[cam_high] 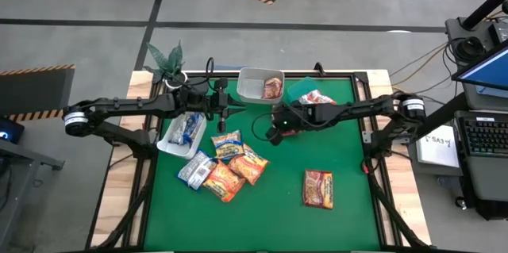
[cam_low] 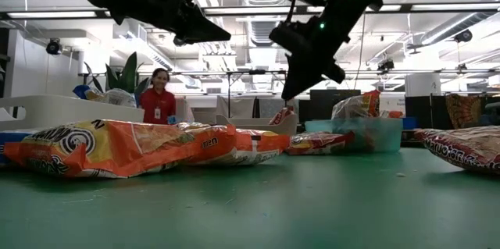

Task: Sort Maruchan noodles
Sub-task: Put the red noodle pack into the gray bin

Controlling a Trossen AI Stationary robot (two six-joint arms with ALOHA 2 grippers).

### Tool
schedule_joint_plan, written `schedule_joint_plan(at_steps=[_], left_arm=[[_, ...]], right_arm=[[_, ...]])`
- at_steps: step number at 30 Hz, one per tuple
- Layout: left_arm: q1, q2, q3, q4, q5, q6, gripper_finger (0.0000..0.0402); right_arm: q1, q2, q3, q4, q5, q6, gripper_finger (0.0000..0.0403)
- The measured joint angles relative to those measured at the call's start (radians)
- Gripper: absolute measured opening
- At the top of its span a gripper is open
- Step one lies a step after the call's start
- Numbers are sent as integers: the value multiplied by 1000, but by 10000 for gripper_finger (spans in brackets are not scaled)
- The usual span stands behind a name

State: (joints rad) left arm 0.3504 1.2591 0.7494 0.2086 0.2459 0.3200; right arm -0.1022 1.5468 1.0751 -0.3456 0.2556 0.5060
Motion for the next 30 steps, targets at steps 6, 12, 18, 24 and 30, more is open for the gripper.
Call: schedule_joint_plan(at_steps=[6, 12, 18, 24, 30], left_arm=[[0, 0, 0, 0, 0, 0, 39], [0, 0, 0, 0, 0, 0, 39], [0, 0, 0, 0, 0, 0, 39], [0, 0, 0, 0, 0, 0, 39], [0, 0, 0, -1, 0, 0, 39]], right_arm=[[10, -19, 0, -2, 1, 2, 12], [11, -19, -1, -2, 7, 15, 12], [11, -19, -3, -2, 7, 18, 12], [11, -19, -3, -1, 8, 18, 12], [11, 15, -4, 30, 27, 17, 12]])
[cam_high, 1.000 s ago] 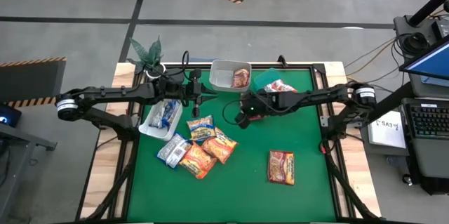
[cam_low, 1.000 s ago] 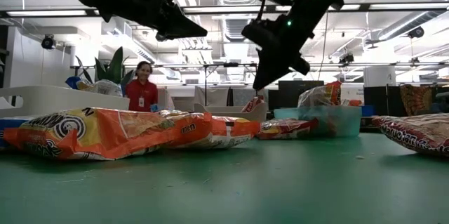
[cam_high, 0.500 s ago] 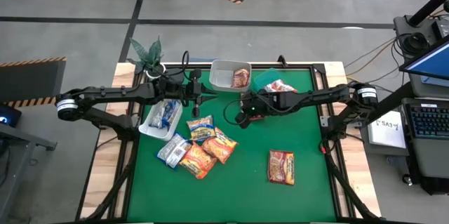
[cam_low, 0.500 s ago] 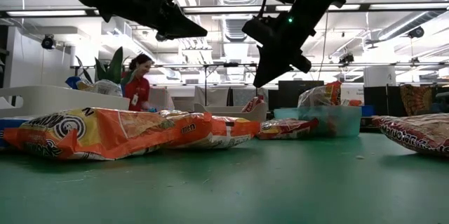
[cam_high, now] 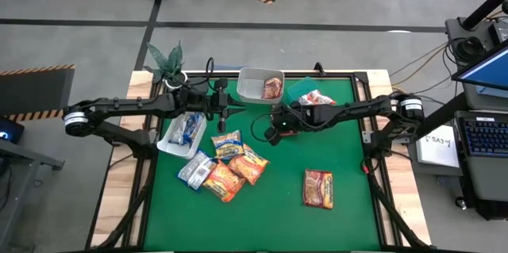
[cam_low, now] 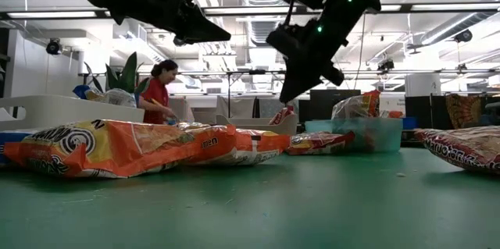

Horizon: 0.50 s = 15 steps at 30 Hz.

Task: Sort Maruchan noodles
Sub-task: Put the red noodle pack into the gray bin

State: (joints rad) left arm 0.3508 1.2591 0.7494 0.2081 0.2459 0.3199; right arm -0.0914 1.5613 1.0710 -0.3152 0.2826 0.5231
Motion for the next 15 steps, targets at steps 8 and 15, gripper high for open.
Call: schedule_joint_plan(at_steps=[8, 15], left_arm=[[0, 0, 0, -7, 0, 0, 39], [0, 0, 0, -10, 0, 0, 39]], right_arm=[[0, 52, -1, 6, -1, 0, 12], [0, 38, 0, -1, -58, 9, 12]])
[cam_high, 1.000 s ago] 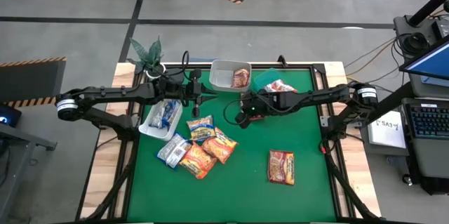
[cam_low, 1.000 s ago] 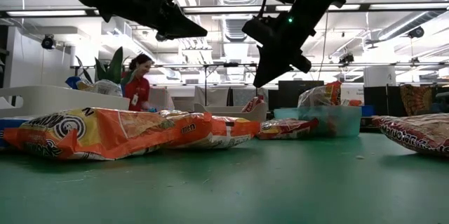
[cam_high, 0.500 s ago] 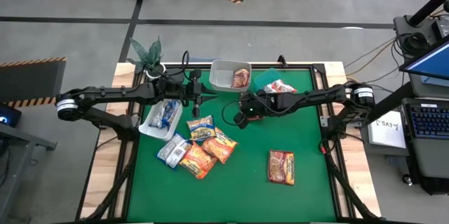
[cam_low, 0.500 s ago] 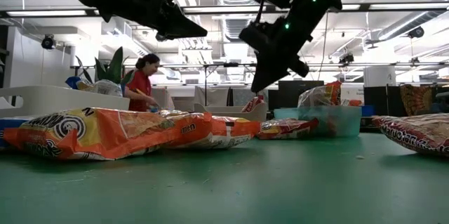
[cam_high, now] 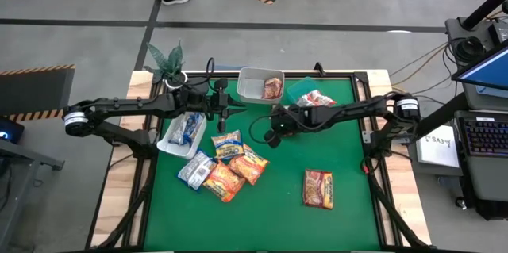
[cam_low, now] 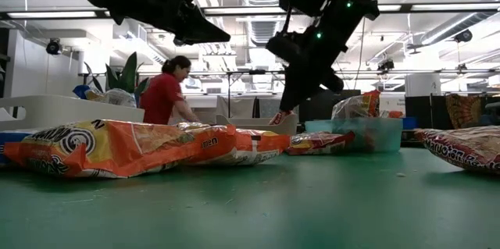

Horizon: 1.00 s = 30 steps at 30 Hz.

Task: Sort Maruchan noodles
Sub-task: Put the red noodle pack into the gray bin

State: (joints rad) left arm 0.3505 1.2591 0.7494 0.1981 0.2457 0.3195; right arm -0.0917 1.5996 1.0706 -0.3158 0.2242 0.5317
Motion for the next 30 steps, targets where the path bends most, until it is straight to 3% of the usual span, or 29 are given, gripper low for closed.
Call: schedule_joint_plan(at_steps=[7, 13, 21, 25, 30], left_arm=[[0, 0, 0, -17, 0, 0, 39], [-1, 33, 1, -22, 1, -3, 39], [0, 115, 39, -6, 1, 5, 39], [0, 140, 52, -7, 1, 5, 39], [0, 145, 55, -7, 1, 7, 39]], right_arm=[[0, -18, 2, -83, -124, 103, 12], [0, -20, 2, -214, -140, 190, 12], [-2, -5, 2, -223, 167, 218, 12], [0, 22, 2, -224, 216, 217, 12], [0, 75, 1, -229, 197, 211, 12]])
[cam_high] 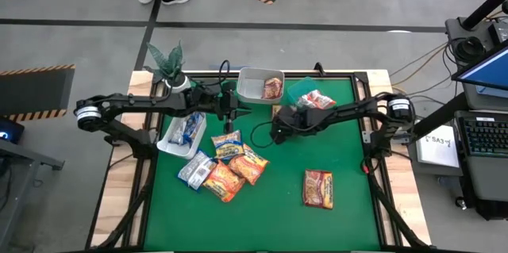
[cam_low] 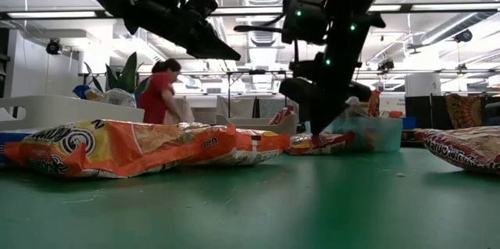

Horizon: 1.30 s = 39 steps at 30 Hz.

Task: Sort Maruchan noodles
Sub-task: Put the red noodle pack into the gray bin

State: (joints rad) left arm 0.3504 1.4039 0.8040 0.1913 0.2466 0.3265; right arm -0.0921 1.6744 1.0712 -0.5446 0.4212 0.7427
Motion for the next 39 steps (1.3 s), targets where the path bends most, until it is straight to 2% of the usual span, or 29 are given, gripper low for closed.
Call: schedule_joint_plan(at_steps=[5, 9, 12, 19, 24, 28, 35, 39], left_arm=[[0, 1, 0, 0, 0, -18, 39], [-3, 7, 0, -1, 0, -30, 39], [-7, 7, 0, -9, 0, -52, 39], [-34, 7, -29, -23, 29, -122, 39], [-62, 7, -48, -21, 33, -135, 39], [-73, 7, -51, -6, 33, -155, 39], [-77, 7, -59, 10, 33, -188, 39], [-80, 7, -61, 10, 33, -201, 39]], right_arm=[[0, 28, 0, 43, -111, 19, 12], [3, 38, 0, 186, -231, -11, 12], [4, 27, 0, 267, -278, -51, 12], [-7, -71, 0, 147, -234, -112, 12], [-16, -103, 0, 7, -49, -115, 12], [-21, -89, -7, -17, 17, -108, 12], [-19, -21, -26, -2, 10, -96, 12], [-14, 8, -26, 3, -121, -87, 12]])
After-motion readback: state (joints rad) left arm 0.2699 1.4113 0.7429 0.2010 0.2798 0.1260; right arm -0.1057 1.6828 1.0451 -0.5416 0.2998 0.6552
